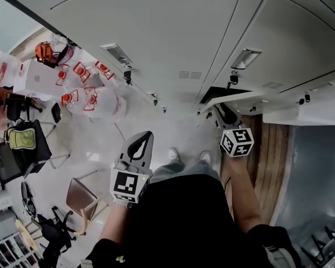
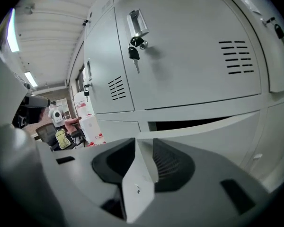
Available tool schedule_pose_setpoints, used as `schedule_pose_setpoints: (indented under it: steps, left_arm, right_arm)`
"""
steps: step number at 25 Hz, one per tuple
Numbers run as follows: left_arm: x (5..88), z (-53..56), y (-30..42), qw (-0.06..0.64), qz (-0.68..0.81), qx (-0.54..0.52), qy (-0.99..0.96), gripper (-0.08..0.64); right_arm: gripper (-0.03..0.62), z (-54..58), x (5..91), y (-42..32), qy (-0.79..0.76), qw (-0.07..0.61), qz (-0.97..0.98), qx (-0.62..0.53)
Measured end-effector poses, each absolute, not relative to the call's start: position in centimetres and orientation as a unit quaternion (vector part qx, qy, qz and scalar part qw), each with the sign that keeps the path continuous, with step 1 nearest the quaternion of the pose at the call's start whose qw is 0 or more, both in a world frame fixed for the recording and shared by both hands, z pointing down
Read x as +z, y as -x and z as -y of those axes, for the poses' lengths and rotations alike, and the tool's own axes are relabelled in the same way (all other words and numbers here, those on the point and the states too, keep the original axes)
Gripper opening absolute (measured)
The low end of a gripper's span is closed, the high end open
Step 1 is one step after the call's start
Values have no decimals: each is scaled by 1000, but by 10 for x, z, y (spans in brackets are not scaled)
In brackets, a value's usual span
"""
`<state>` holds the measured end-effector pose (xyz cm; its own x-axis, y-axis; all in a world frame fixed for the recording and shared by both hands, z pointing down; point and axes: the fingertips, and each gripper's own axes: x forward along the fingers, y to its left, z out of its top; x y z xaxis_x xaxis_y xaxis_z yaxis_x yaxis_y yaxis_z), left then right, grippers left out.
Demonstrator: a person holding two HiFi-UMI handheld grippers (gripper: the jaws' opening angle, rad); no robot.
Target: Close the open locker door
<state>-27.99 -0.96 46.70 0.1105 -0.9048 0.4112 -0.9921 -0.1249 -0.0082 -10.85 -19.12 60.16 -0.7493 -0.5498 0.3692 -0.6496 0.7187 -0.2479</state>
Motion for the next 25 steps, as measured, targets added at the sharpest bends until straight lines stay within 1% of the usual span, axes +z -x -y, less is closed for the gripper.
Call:
schedule_pose_setpoints:
  steps: [13,19,25]
  left_arm:
    - [472,-14,282,156,723,154,-656,21]
    - [473,-20,282,158,731,153,-646,21]
    - [472,-15,283,155,719,152,-660,21]
  right_arm:
    - [124,239,613,135,-294,153,929,163]
    - [111,241,621,137,-288,164,929,165]
    - [112,238,614,131,-300,155,923,186]
